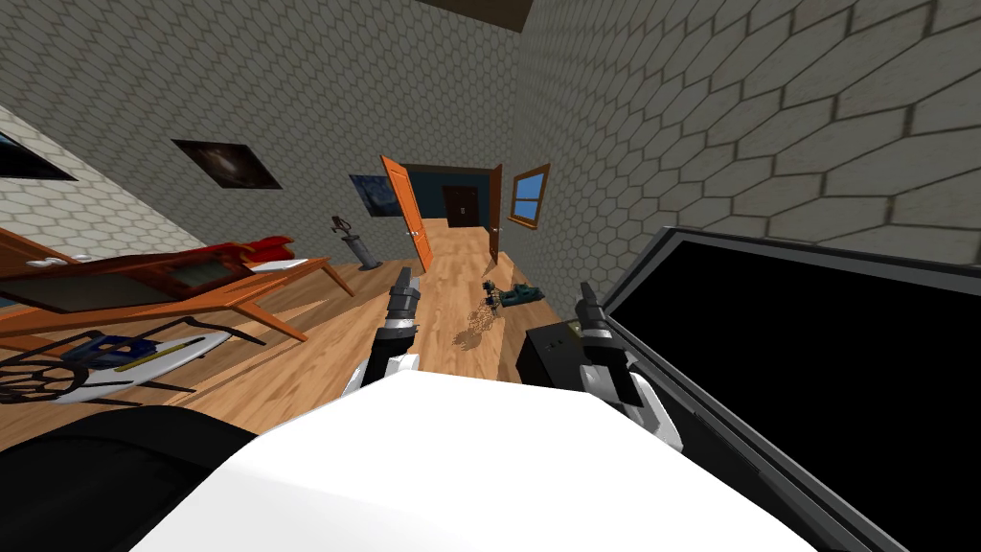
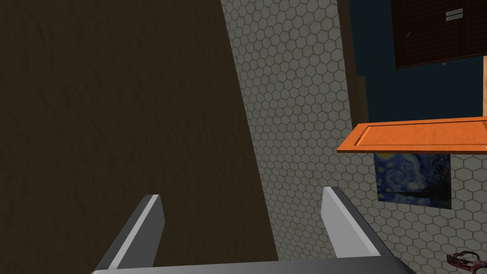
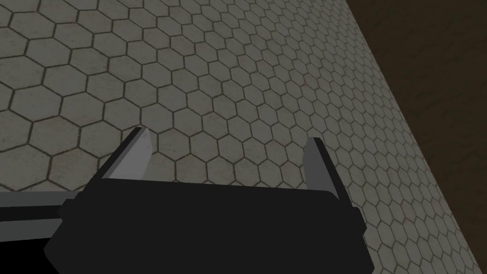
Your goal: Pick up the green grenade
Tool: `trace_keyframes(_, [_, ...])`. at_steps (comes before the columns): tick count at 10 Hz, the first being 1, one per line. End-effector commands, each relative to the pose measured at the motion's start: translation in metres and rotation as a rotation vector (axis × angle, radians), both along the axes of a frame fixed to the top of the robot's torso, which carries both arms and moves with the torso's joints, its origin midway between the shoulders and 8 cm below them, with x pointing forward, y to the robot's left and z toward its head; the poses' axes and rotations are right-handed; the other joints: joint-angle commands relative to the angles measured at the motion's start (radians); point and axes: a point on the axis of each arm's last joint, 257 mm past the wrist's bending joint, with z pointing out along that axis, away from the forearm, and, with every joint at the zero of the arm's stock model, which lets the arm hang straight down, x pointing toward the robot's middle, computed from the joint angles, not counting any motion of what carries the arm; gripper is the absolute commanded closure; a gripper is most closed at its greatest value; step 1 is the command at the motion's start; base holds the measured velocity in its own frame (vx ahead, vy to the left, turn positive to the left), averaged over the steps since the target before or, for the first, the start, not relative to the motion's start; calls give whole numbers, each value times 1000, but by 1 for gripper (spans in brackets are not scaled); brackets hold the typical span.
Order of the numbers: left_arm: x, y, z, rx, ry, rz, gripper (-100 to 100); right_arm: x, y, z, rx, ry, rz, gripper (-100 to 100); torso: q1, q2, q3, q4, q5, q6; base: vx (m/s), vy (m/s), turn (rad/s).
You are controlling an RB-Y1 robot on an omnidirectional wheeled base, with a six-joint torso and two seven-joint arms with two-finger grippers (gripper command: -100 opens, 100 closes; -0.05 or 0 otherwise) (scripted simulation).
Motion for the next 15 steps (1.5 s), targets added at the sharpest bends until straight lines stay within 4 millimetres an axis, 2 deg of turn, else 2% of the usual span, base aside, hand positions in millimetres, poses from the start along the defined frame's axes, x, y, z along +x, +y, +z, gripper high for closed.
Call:
trace_keyframes(1, [0, 0, 0, 0, 0, 0, 0, 9, -11, -21, -34, 69, -29, -100, 0, 0, 0, 0, 0, 0, 32, 9, 13])
trace_keyframes(2, [0, 0, 0, 0, 0, 0, 0, 10, -12, -24, -32, 83, -34, -100, 0, 0, 0, 0, 0, 0, 26, 8, 6])
trace_keyframes(3, [0, 0, 0, 0, 0, 0, 0, 18, -20, -42, -63, 135, -55, -100, 1, 0, 0, 0, 0, 0, 31, 9, 14])
trace_keyframes(4, [0, 0, 0, 0, 0, 0, 0, 19, -21, -46, -60, 152, -61, -100, 0, -1, 0, 0, 0, 0, 26, 6, 8])
trace_keyframes(5, [0, 0, 0, 0, 0, 0, 0, 25, -29, -64, -92, 201, -80, -100, 0, 0, 0, 0, 0, 0, 39, 5, 4])
trace_keyframes(6, [0, 0, 0, 0, 0, 0, 0, 26, -31, -70, -88, 224, -87, -100, 0, -1, 0, 0, 0, 0, 37, 6, 5])
trace_keyframes(7, [0, 0, 0, 0, 0, 0, 0, 31, -38, -88, -118, 276, -105, -100, 0, -1, 0, 0, 0, 0, 50, 10, 2])
trace_keyframes(8, [0, 0, 0, 0, 0, 0, 0, 32, -41, -94, -114, 300, -113, -100, 0, -2, -1, 0, 0, 0, 42, 8, 3])
trace_keyframes(9, [0, 0, 0, 0, 0, 0, 0, 36, -49, -115, -143, 357, -131, -100, 1, -1, -1, 0, 0, 0, 47, 17, -6])
trace_keyframes(10, [0, 0, 0, 0, 0, 0, 0, 36, -51, -120, -140, 378, -138, -100, 1, -2, -1, 0, 0, 0, 40, 15, 1])
trace_keyframes(11, [0, 0, 0, 0, 0, 0, 0, 39, -60, -142, -166, 442, -156, -100, 1, -1, -1, 0, 0, 0, 58, 21, -13])
trace_keyframes(12, [0, 0, 0, 0, 0, 0, 0, 38, -62, -146, -164, 459, -161, -100, 1, -2, -1, 0, 0, 0, 52, 16, 0])
trace_keyframes(13, [0, 0, 0, 0, 0, 0, 0, 39, -70, -169, -189, 525, -177, -100, 1, -2, -1, 0, 0, 0, 60, 11, -17])
trace_keyframes(14, [0, 0, 0, 0, 0, 0, 0, 38, -72, -173, -187, 542, -182, -100, 1, -2, -1, 0, 0, 0, 55, 15, -6])
trace_keyframes(15, [0, 0, 0, 0, 0, 0, 0, 38, -79, -194, -212, 602, -194, -100, 1, -2, -1, 0, 0, 0, 73, 25, -25])
